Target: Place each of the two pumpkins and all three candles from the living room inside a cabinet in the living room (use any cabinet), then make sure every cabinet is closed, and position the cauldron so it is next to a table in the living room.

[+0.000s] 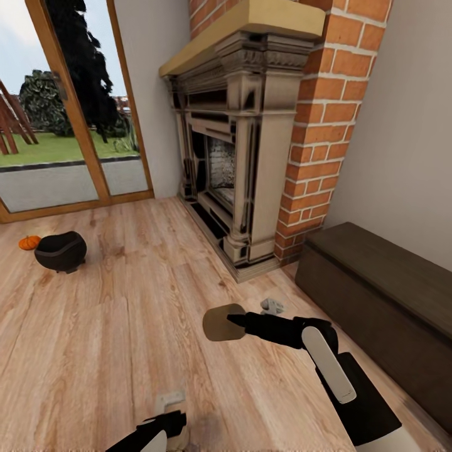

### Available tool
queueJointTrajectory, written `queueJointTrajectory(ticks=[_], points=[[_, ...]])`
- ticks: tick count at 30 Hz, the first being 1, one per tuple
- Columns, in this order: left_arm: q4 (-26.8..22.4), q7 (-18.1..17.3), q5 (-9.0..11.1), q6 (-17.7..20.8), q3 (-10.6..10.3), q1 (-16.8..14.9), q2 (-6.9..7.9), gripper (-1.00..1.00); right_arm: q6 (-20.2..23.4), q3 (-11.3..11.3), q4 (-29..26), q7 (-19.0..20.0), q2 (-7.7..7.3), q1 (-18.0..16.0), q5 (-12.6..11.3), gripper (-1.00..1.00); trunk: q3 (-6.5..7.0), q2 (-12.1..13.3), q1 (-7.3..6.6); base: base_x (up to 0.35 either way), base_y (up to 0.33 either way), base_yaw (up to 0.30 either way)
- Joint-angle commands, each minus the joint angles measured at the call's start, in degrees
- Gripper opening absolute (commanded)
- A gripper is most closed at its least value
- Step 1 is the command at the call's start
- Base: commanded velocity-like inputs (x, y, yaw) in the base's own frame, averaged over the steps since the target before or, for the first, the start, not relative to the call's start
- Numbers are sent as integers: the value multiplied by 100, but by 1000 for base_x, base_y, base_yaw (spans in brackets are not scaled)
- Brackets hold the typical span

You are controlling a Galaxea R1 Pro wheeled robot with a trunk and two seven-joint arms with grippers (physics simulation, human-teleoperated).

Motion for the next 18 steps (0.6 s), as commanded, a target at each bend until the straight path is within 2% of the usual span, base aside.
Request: queueJointTrajectory(ticks=[1,15,18], points=[[-19,48,27,8,-41,-4,8,100,24,5,-8,-21,-4,-6,-29,-100,-28,-4,1,0,0,0],[-19,48,20,-10,-43,-4,8,100,39,12,-3,35,4,-5,-28,-100,-338,-23,37,0,0,0],[-19,48,18,-10,-109,-4,8,100,34,12,3,35,11,-5,-28,-100,-405,-27,45,0,0,0]])
